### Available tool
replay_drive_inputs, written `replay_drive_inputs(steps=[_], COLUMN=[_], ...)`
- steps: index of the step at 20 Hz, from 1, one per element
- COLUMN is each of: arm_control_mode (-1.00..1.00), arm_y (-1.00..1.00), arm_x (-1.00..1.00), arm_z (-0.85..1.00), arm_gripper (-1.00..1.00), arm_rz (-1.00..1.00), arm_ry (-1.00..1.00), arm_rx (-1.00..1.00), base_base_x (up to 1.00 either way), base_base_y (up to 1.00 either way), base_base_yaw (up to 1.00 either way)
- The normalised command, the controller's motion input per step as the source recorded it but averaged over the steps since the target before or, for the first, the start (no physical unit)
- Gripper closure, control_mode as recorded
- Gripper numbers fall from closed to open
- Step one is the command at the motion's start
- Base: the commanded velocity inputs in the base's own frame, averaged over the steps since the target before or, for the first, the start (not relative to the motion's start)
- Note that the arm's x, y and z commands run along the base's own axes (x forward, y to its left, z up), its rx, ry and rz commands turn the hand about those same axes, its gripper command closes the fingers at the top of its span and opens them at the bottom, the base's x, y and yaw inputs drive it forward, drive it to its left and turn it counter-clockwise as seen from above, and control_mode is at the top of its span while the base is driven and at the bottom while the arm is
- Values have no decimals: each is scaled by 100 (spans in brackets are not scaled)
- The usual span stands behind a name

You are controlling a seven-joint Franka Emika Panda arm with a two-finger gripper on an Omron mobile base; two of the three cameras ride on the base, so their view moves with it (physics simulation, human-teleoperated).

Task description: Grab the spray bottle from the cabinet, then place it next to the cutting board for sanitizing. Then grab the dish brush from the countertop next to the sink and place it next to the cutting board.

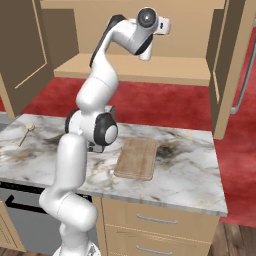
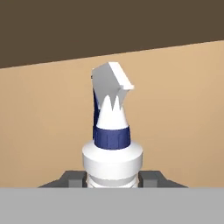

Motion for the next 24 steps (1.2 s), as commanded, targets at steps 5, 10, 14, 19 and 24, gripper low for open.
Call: replay_drive_inputs(steps=[5, 10, 14, 19, 24], arm_control_mode=[-100, -100, -100, -100, -100], arm_y=[44, 25, 4, -5, 0], arm_x=[-40, -65, -98, -100, -100], arm_z=[0, 0, -1, -6, 3], arm_gripper=[100, 100, 100, 100, 100], arm_rz=[-30, -30, -27, -25, -14], arm_ry=[-4, -10, -11, -12, -4], arm_rx=[15, 11, 15, 20, 9], base_base_x=[0, 0, 0, 0, 0], base_base_y=[0, 0, 0, 0, 0], base_base_yaw=[0, 0, 0, 0, 0])
